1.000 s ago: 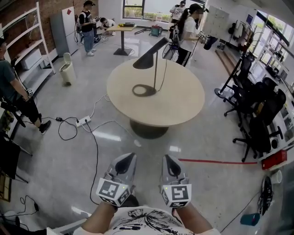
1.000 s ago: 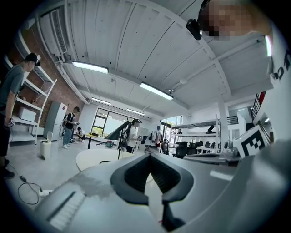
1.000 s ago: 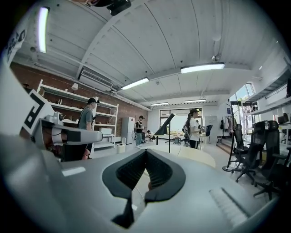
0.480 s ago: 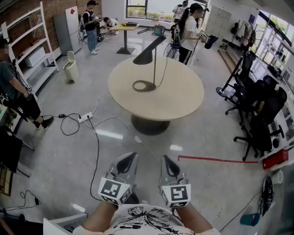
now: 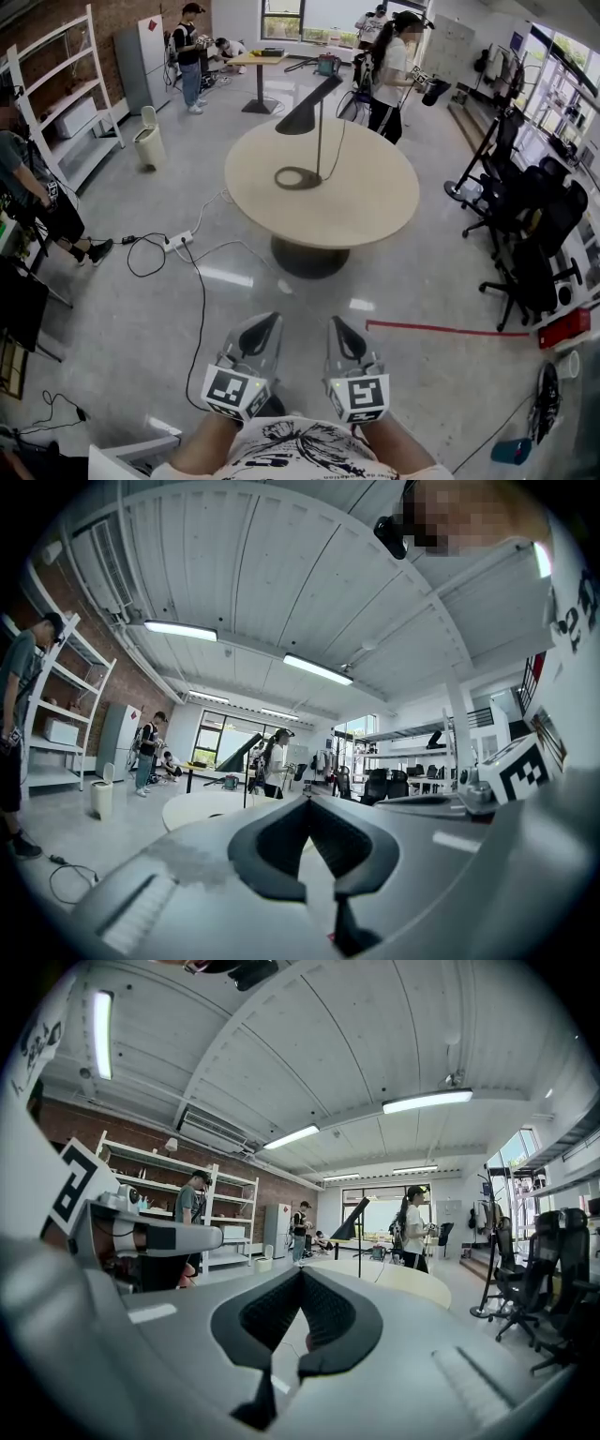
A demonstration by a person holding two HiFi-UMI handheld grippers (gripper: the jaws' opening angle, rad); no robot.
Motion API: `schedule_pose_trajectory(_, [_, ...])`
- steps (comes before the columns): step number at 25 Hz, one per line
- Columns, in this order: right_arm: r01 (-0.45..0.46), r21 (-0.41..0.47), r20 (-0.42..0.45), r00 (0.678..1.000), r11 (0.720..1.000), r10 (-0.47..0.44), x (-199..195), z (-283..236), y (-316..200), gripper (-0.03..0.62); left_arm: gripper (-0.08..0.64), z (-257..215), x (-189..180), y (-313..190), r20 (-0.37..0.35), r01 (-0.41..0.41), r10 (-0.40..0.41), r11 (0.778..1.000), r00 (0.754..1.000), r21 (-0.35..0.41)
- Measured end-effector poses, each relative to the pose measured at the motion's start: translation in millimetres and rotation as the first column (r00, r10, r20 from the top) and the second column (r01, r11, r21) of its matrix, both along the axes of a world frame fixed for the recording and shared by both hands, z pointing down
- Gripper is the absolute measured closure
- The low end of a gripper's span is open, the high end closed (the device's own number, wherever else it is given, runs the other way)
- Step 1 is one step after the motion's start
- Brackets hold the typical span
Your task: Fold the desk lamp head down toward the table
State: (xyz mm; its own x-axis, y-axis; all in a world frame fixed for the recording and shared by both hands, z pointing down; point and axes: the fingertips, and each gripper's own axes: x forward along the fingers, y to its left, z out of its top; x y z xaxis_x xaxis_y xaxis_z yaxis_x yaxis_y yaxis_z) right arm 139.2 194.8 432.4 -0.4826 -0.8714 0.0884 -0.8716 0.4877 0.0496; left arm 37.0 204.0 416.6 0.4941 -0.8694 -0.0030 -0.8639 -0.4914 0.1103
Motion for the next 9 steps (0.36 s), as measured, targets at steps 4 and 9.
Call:
schedule_pose_trajectory(4, [0.004,-0.007,-0.008,1.000,1.000,-0.004,-1.4,4.0,-0.5,0.584,0.555,2.1,-0.5,-0.5,0.002,-0.001,0.001,1.000,1.000,-0.005])
schedule_pose_trajectory(9, [0.006,-0.010,-0.017,1.000,1.000,-0.006,-7.5,4.0,-4.9,0.584,0.555,1.7,-5.3,-5.1,0.007,0.000,0.000,1.000,1.000,-0.003])
